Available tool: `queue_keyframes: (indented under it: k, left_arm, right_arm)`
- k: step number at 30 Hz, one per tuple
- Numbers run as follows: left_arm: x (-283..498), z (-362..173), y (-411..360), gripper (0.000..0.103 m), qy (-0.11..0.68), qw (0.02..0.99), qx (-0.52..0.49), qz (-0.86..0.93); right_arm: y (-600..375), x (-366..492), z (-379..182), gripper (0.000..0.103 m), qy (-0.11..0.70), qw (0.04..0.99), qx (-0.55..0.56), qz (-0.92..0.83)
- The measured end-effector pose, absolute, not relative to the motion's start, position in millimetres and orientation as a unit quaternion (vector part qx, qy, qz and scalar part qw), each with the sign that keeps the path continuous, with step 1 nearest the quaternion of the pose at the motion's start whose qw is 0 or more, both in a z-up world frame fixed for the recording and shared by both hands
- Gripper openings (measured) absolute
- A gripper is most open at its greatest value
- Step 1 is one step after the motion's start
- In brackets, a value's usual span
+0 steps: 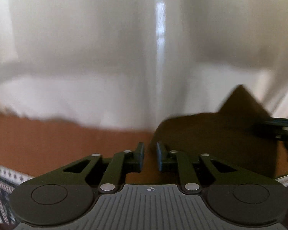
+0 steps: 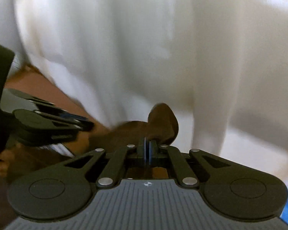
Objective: Fold clothes
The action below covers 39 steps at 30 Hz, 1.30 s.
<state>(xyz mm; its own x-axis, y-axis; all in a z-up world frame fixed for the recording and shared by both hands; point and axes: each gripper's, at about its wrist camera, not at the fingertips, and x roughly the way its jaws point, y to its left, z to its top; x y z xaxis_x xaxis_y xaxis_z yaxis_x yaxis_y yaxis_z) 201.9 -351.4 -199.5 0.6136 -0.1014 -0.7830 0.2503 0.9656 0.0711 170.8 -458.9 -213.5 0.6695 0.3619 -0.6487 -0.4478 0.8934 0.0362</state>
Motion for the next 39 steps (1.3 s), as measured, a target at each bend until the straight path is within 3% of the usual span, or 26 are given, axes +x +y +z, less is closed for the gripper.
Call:
queue_keyframes:
  k: [2, 4, 9, 13, 22, 28, 39]
  left_arm:
    - [208, -211, -348, 0.035, 0.448, 0.885, 0.094, -0.089]
    - [208, -207, -338, 0.048, 0.446, 0.887, 0.086, -0.088]
    - [183, -162, -328, 0.054, 0.428, 0.89, 0.071, -0.138]
    - [141, -137, -358, 0.059, 0.445, 0.863, 0.082, -0.227]
    - [87, -150, -468, 0.063, 0.494, 0.803, 0.111, -0.313]
    - [78, -174, -526, 0.065, 0.5, 0.784, 0.181, -0.32]
    - [83, -205, -553, 0.067, 0.529, 0.755, 0.23, -0.313]
  right_arm:
    - [-468, 182, -236, 0.015, 0.382, 0.901, -0.048, 0.203]
    - [-485, 183, -239, 0.025, 0.393, 0.896, -0.02, 0.204]
    - [-542, 148, -194, 0.039, 0.357, 0.904, 0.028, 0.235]
    - [-594, 86, -153, 0.056, 0.337, 0.908, 0.019, 0.247]
    - [-689, -50, -129, 0.057, 0.383, 0.908, -0.016, 0.172]
    - [-750, -113, -154, 0.059, 0.438, 0.893, -0.01, 0.1]
    - [-817, -160, -218, 0.059, 0.519, 0.852, 0.038, 0.061]
